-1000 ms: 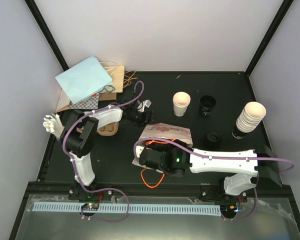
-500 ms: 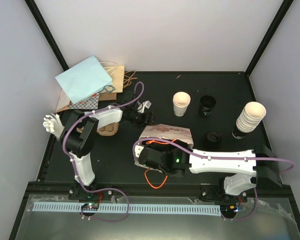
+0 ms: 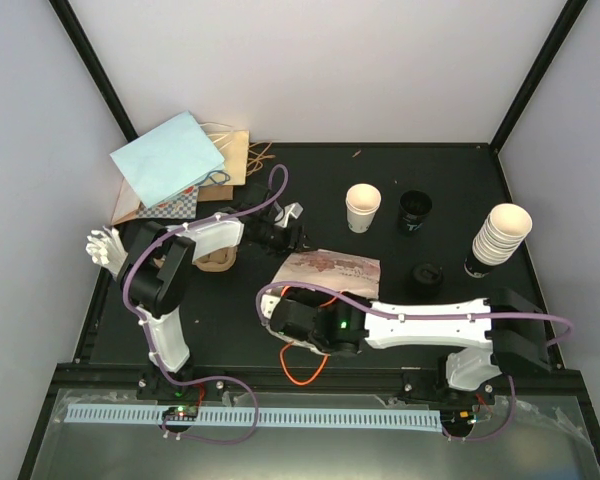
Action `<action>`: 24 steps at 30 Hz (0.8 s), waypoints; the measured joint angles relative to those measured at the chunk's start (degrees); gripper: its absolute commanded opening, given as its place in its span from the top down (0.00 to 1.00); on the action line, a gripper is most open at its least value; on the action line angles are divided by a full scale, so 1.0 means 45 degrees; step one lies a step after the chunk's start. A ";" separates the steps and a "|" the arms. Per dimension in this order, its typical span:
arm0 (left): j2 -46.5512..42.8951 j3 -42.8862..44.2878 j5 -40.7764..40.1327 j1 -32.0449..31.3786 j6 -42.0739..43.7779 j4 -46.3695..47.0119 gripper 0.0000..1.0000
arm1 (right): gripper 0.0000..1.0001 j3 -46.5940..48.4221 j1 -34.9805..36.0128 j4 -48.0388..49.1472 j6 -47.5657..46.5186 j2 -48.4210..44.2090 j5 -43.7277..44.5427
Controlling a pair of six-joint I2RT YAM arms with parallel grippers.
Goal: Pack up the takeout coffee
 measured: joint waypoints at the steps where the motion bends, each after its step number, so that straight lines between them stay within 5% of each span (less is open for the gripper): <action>1: -0.0024 -0.0019 0.0010 0.0000 0.0005 0.0005 0.40 | 0.50 0.0000 0.0000 0.0053 -0.0024 0.0146 0.0078; 24: -0.0068 0.0058 0.0238 -0.0005 0.0209 -0.0155 0.42 | 0.51 0.0389 -0.0282 0.0092 -0.0204 0.1651 0.2030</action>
